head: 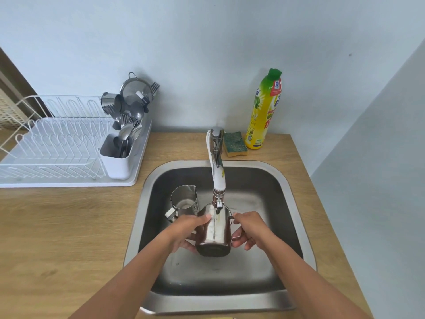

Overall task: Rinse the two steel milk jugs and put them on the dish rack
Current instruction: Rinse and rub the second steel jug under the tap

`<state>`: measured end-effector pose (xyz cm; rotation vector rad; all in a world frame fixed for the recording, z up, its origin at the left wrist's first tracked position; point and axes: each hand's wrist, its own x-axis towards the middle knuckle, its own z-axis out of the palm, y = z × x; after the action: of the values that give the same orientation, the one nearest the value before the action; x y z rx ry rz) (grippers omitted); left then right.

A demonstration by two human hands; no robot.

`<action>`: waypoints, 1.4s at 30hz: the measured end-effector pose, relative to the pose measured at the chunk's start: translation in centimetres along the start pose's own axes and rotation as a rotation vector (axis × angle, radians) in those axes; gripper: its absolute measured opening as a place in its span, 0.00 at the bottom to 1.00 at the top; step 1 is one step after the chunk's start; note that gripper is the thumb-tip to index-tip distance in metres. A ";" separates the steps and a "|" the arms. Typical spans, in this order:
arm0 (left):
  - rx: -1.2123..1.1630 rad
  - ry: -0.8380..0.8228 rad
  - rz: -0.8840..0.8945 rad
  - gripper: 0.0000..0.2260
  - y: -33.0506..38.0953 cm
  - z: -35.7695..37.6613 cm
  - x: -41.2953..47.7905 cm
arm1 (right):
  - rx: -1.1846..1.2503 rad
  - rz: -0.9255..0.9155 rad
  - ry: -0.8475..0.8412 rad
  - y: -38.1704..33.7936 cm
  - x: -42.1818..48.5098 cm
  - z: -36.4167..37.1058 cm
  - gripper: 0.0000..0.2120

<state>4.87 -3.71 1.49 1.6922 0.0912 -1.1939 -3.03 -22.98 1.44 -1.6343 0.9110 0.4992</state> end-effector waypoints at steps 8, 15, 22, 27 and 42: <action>-0.124 -0.144 0.061 0.25 -2.9 0.6 1.8 | -0.300 -0.180 0.130 -0.4 -2.7 -1.3 0.11; -0.045 -0.122 0.164 0.37 -2.8 1.9 2.3 | -0.396 -0.328 0.183 -0.1 -4.2 -1.9 0.07; 0.108 0.180 0.454 0.35 -2.2 2.9 2.1 | -0.224 -0.443 0.159 0.9 -3.5 -2.2 0.08; 0.314 0.439 0.593 0.36 -1.5 2.8 0.9 | -0.021 -0.489 0.144 1.8 -2.1 -1.5 0.04; 0.698 0.689 0.837 0.38 -2.1 1.6 -1.4 | 0.338 -0.433 -0.063 2.2 0.1 0.7 0.05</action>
<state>1.92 -3.32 1.08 2.3233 -0.6223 0.0408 -4.61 -22.47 -0.23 -1.4391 0.5352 0.0891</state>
